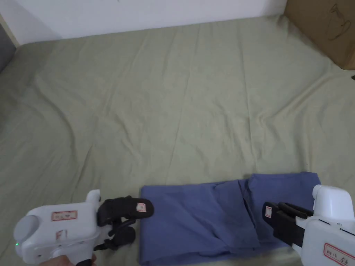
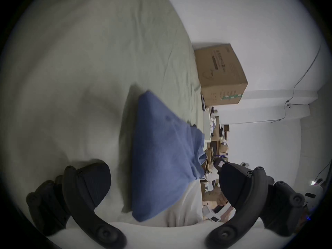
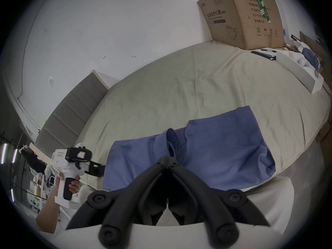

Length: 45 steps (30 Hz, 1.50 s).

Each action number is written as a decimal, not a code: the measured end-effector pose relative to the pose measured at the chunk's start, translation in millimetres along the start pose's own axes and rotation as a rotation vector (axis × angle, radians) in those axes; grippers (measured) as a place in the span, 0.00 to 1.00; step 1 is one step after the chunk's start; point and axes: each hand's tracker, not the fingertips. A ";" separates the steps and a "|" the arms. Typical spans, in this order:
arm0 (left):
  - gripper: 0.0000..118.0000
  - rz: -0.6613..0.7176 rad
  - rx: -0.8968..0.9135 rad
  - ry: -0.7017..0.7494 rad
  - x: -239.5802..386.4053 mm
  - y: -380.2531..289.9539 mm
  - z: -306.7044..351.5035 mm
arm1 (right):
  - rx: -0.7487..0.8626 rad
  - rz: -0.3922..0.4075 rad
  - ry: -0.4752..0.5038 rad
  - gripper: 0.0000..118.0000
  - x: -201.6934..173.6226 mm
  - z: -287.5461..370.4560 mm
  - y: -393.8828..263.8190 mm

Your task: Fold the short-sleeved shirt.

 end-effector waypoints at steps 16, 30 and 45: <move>0.06 0.014 -0.090 -0.052 -9.2 19.2 -16.8 | 0.040 0.034 -0.018 0.00 -4.7 8.0 12.0; 0.06 -0.016 0.078 0.221 -1.8 22.0 143.2 | 0.248 0.096 -0.053 0.00 -13.1 36.9 19.2; 0.06 -0.234 -0.006 0.360 155.0 10.6 42.2 | 0.284 0.119 -0.053 0.00 -2.0 39.7 9.0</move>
